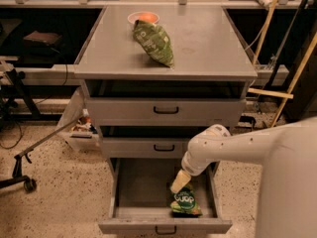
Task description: Pick green rice chip bag from bottom drawer and place on counter
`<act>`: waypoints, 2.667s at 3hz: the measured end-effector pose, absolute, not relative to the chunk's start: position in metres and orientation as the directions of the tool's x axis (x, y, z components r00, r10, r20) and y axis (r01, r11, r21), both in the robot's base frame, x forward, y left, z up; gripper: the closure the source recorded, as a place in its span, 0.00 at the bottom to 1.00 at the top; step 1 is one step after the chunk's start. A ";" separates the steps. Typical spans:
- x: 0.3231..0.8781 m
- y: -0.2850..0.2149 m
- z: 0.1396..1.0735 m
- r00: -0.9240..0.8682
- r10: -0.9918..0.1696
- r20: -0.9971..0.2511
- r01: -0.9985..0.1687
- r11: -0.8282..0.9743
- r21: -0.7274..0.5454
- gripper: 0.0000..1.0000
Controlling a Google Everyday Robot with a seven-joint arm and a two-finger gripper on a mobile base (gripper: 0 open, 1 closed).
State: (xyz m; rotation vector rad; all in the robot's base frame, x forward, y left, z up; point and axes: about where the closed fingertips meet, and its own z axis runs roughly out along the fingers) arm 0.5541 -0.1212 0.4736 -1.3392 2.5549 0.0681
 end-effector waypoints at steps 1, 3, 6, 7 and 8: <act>0.591 -0.135 0.426 -0.544 -0.803 -0.243 -0.792 0.587 -0.165 0.00; 0.623 -0.178 0.389 -0.619 -0.756 -0.212 -0.717 0.654 -0.240 0.00; 0.610 -0.225 0.250 -0.764 -0.624 -0.167 -0.617 0.781 -0.096 0.00; 0.616 -0.228 0.226 -0.786 -0.588 -0.190 -0.581 0.808 -0.098 0.00; 0.615 -0.227 0.224 -0.789 -0.584 -0.193 -0.577 0.811 -0.095 0.00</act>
Offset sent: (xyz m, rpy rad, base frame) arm 0.0853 -0.0656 -0.1400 -0.1584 -0.1702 -0.3516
